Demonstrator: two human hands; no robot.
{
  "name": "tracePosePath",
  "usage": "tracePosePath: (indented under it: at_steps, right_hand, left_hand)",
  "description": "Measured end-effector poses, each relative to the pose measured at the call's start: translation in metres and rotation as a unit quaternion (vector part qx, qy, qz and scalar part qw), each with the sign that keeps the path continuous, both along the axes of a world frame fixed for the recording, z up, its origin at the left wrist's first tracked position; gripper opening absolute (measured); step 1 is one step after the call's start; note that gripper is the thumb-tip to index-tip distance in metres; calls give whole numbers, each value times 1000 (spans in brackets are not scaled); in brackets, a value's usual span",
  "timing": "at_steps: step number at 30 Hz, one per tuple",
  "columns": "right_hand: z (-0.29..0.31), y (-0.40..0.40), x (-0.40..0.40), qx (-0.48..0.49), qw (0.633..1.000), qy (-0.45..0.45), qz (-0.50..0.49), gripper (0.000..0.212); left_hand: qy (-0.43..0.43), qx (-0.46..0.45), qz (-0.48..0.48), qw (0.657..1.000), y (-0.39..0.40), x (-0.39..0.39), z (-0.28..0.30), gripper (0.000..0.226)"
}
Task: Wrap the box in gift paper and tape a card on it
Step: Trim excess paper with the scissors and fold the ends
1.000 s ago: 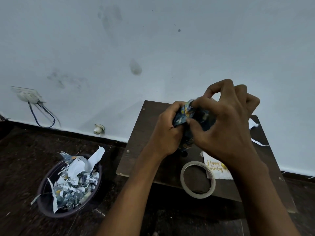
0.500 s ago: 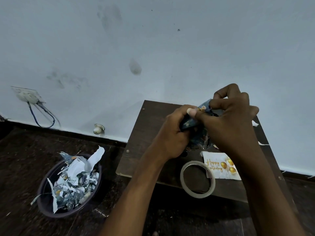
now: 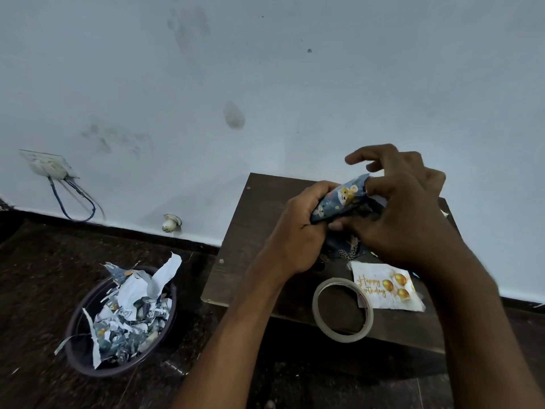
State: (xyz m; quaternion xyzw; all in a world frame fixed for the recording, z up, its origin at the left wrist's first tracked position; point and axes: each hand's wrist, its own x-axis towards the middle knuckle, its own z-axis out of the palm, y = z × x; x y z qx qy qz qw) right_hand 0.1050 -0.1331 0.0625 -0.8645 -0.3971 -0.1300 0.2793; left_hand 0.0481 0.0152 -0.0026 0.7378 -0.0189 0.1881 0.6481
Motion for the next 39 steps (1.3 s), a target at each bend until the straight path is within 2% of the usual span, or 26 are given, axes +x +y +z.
tracePosePath:
  at_steps: [7,12,17,19,21,24,27,30,34,39]
  right_hand:
    - [-8,3,5,58,996,-62,-22,17]
    - [-21,11,3,153,981,-100,-72,6]
    - [-25,20,-4,275,959,-52,-47,30]
    - [-30,21,-6,315,945,15,-88,51]
    - [-38,23,-6,336,930,92,-119,60]
    - [-53,28,-5,314,932,148,-106,45]
    - [-64,38,-10,290,943,108,-123,24]
    - [-68,47,-14,298,939,75,-157,23]
    - [-66,51,-12,318,924,104,-184,30]
    - [-69,54,-11,338,909,151,-191,13]
  left_hand:
    - [10,-7,-15,1000,-3,1,3,39]
    - [8,-46,-18,999,-1,-2,4,33]
    - [0,-86,49,995,-1,-6,6,28]
    - [4,-96,99,990,-1,-5,5,29]
    - [10,-100,141,985,-1,-4,4,29]
    - [22,-92,175,980,-1,-4,7,23]
    - [27,-66,191,979,-3,-8,14,20]
    - [40,-59,222,972,-4,-9,17,18]
    - [45,-73,243,966,-3,-7,16,19]
    - [59,-86,225,969,-2,-8,16,19]
